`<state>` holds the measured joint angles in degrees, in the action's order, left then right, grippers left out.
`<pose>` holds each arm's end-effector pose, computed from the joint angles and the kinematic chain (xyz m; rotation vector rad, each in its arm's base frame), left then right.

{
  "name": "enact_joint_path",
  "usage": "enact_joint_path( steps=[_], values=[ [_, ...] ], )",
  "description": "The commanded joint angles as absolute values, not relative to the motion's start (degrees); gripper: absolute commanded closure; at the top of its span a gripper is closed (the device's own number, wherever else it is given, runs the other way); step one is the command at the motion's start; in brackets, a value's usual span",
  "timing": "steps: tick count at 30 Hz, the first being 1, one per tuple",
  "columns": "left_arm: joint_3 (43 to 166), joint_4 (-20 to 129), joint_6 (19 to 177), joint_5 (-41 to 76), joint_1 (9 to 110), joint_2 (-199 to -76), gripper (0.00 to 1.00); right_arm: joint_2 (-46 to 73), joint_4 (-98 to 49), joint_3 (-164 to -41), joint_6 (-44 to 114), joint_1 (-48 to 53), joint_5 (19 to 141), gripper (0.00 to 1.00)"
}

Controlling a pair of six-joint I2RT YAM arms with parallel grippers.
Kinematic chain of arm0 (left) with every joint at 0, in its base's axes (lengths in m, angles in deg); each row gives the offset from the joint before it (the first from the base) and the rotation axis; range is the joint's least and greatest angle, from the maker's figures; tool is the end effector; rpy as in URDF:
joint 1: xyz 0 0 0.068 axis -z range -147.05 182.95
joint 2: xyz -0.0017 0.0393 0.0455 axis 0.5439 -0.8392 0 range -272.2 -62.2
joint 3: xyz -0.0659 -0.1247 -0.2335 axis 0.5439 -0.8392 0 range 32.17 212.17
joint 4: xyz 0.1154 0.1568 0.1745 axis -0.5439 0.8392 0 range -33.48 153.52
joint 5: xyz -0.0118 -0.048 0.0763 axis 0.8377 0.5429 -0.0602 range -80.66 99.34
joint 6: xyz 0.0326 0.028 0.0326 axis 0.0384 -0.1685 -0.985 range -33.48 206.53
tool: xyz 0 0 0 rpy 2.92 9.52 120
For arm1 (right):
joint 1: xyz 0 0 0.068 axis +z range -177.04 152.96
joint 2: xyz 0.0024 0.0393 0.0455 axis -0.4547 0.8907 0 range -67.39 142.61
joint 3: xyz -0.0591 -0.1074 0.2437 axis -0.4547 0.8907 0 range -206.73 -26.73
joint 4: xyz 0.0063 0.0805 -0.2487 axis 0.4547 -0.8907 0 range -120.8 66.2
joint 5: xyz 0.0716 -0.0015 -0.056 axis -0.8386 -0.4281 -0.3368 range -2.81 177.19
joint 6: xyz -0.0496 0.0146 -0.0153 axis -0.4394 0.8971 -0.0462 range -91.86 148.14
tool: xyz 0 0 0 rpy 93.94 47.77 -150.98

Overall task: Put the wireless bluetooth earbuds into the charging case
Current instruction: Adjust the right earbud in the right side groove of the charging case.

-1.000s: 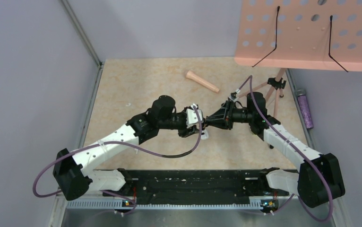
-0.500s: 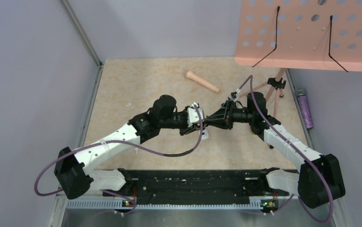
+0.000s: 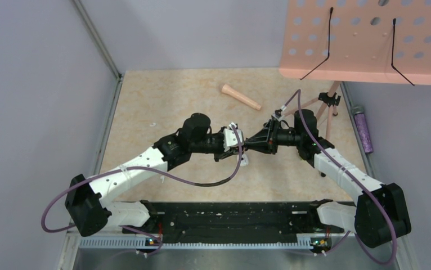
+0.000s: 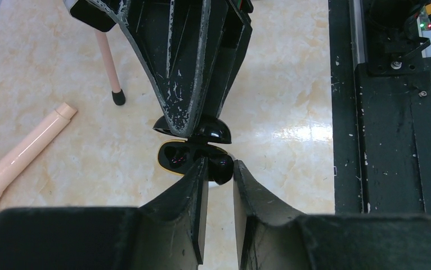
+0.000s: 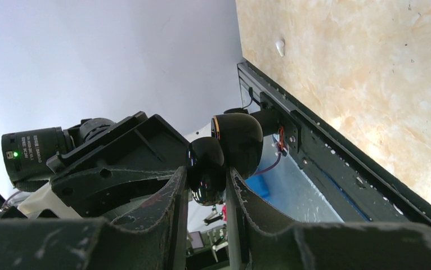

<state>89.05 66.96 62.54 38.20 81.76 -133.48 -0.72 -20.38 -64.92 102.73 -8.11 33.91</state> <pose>0.1734 -0.2241 0.3165 1.4552 1.4182 -0.7792 0.2232 0.1068 0.2515 0.4231 2.3686 1.8504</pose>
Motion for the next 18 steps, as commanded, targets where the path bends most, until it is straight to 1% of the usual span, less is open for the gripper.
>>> enact_joint_path(
  steps=[1,6,11,14,18],
  values=[
    [91.44,66.52,61.35,39.84,81.99,-132.98,0.77,-1.88,-20.29,-66.3,100.47,-8.11,31.09,1.0],
    [92.1,68.8,59.93,41.65,81.99,-132.73,0.89,-0.57,-23.5,-68.55,96.42,-8.1,29.15,1.0],
    [92.29,69.91,59.21,43.3,81.99,-132.46,0.92,0.25,-26.35,-70.32,93.19,-8.07,27.29,1.0],
    [92.91,71.16,58.51,44.15,81.99,-132.77,0.98,0.37,-27.86,-71.16,91.07,-8.06,26.34,1.0],
    [93.83,72.14,57.88,45.12,81.98,-133.21,1.0,0.54,-29.82,-71.84,88.59,-8.09,24.98,1.0]
  ],
)
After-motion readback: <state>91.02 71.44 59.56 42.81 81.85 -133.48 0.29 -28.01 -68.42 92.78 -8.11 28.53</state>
